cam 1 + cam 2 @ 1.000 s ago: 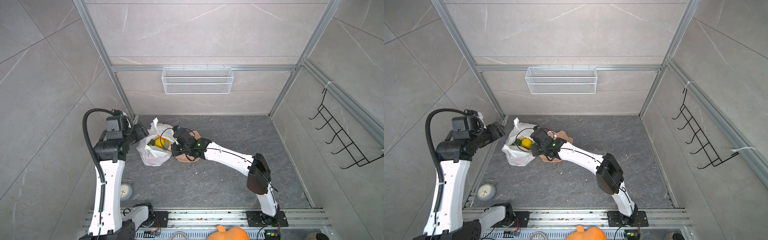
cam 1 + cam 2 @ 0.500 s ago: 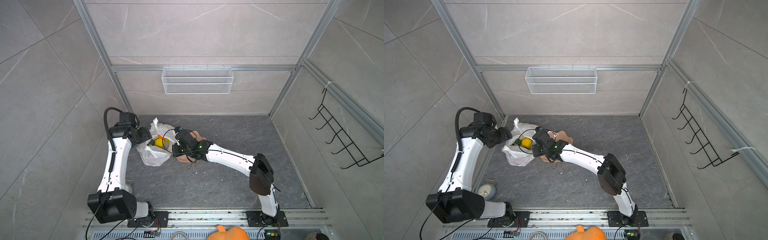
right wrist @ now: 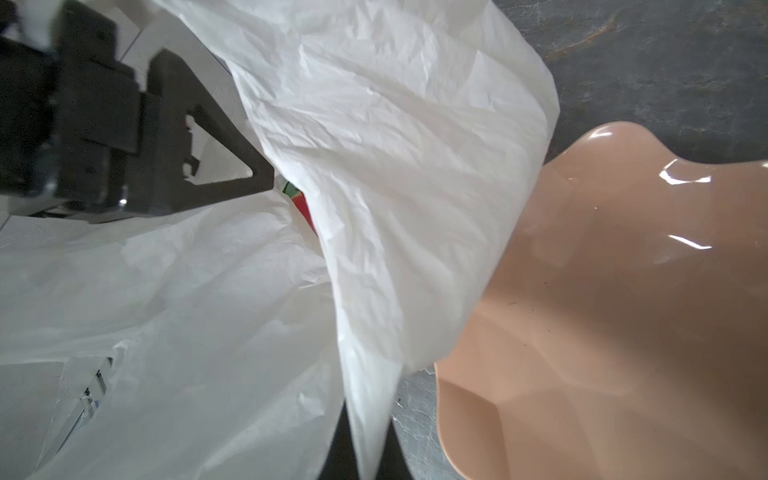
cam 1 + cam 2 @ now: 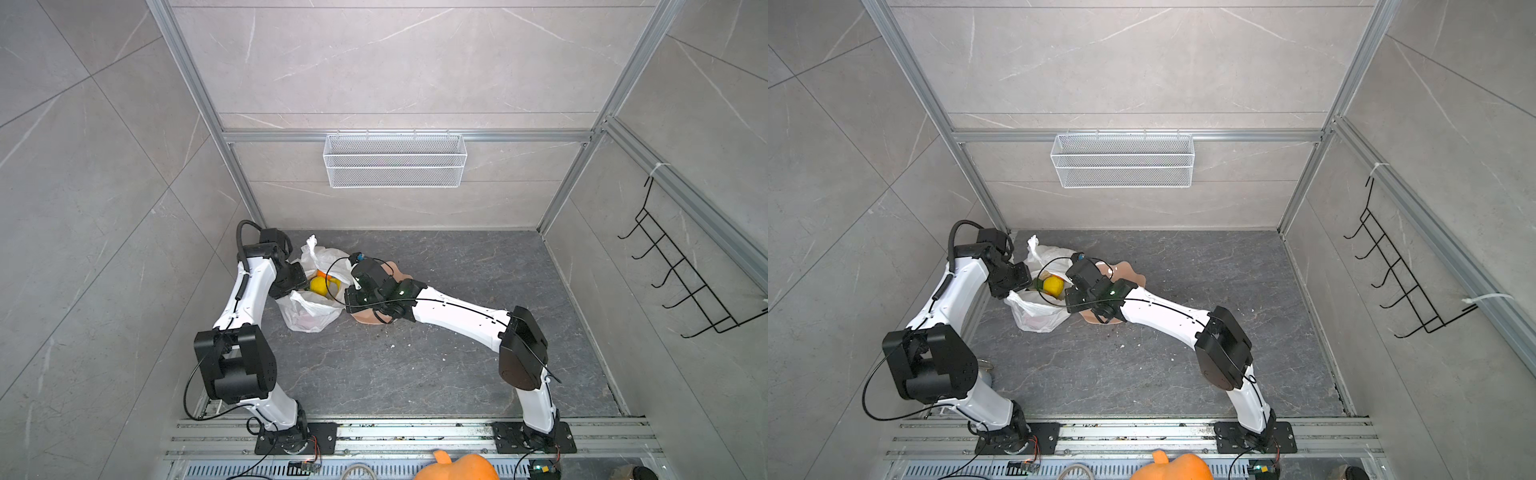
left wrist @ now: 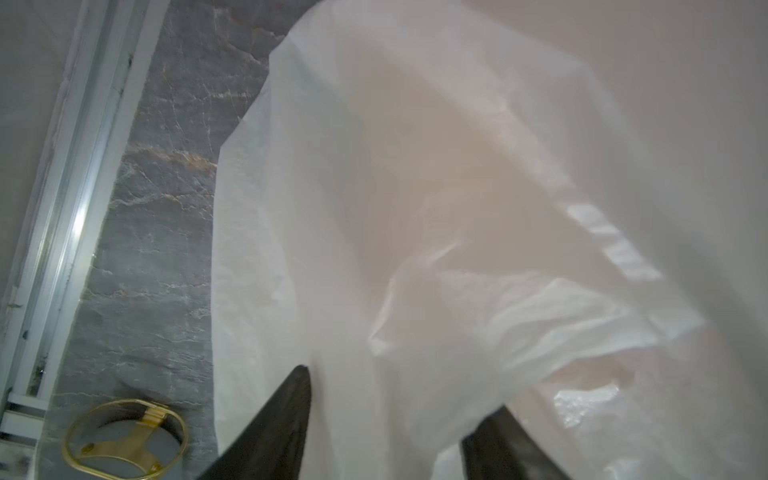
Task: Take fruits out of the plastic bag
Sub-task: Spread open the plastic bag at the middle-left of the table.
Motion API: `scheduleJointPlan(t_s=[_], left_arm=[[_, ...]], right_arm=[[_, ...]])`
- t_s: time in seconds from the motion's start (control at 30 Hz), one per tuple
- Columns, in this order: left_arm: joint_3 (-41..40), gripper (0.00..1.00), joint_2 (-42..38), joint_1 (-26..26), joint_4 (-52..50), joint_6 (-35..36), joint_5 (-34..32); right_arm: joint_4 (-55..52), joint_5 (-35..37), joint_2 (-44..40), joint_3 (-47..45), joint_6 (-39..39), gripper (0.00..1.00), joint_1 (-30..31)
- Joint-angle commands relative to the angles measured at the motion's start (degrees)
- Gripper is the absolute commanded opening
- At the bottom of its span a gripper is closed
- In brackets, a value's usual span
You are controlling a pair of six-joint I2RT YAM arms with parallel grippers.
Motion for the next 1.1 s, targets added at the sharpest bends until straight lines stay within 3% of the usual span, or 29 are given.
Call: scheduleJointPlan(t_s=[0.0, 0.1, 0.27, 0.37, 0.57, 0.63, 0.9, 1.07], left_arm=[[1.96, 0.37, -0.80, -0.11, -1.22, -0.27, -1.95], [0.16, 0.14, -4.86, -0.06, 1.64, -1.23, -2.28], [-6.66, 0.01, -14.91, -0.08, 8.34, -4.34, 3.11], [-11.98, 0.00, -20.78, -0.16, 11.81, -5.97, 5.08], [-17.82, 0.00, -27.04, -0.12, 13.15, -6.61, 7.72], [-18.91, 0.00, -28.05, -0.18, 13.87, -6.23, 8.22], [-19.14, 0.00, -28.04, -0.16, 13.99, -4.98, 8.91], [-19.32, 0.00, -28.39, -0.09, 14.34, -5.06, 9.20]], right_arm=[[1.01, 0.41, -2.55, -1.19, 0.67, 0.00, -0.30], [0.53, 0.66, -2.20, -2.03, 0.65, 0.00, -0.56], [0.85, 0.87, -1.54, -4.14, 0.24, 0.00, -0.57], [1.27, 0.50, -1.80, -5.82, 0.22, 0.02, -0.33], [0.51, 3.84, -6.60, -8.08, -1.56, 0.39, -0.30], [-0.84, 5.71, -8.19, -7.71, -2.48, 0.43, -0.30], [-4.67, 7.76, -13.16, -5.85, -6.20, 0.44, 1.14], [-5.41, 4.36, -11.01, -2.37, -6.44, 0.41, 2.01]])
